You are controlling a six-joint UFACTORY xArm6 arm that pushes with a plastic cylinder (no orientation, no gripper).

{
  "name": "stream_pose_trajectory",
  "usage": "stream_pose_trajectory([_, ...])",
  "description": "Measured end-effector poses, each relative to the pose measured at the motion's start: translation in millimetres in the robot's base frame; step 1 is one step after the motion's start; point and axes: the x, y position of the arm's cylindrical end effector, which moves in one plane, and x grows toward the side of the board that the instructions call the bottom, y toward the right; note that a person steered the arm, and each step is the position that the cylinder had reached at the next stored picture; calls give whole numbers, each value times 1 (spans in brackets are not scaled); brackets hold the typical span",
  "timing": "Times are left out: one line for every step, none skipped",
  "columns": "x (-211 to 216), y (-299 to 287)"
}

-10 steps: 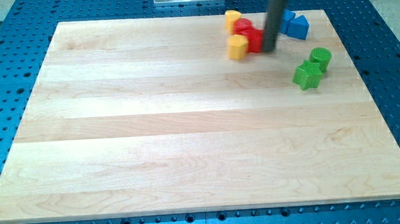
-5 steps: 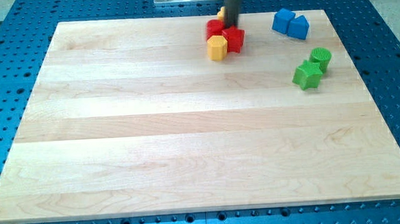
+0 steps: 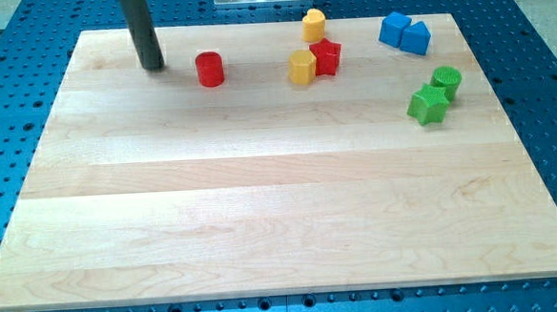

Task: Move the red circle towards the center left side of the board

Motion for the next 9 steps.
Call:
stream_pose_trajectory([1, 86])
stream_pose_trajectory([18, 119])
stream_pose_trajectory([58, 16])
stream_pose_trajectory([111, 2])
stream_pose_trajectory([97, 9])
stream_pose_trajectory([51, -3])
stream_pose_trajectory([119, -38])
stream_pose_trajectory([124, -27])
stream_pose_trajectory([113, -70])
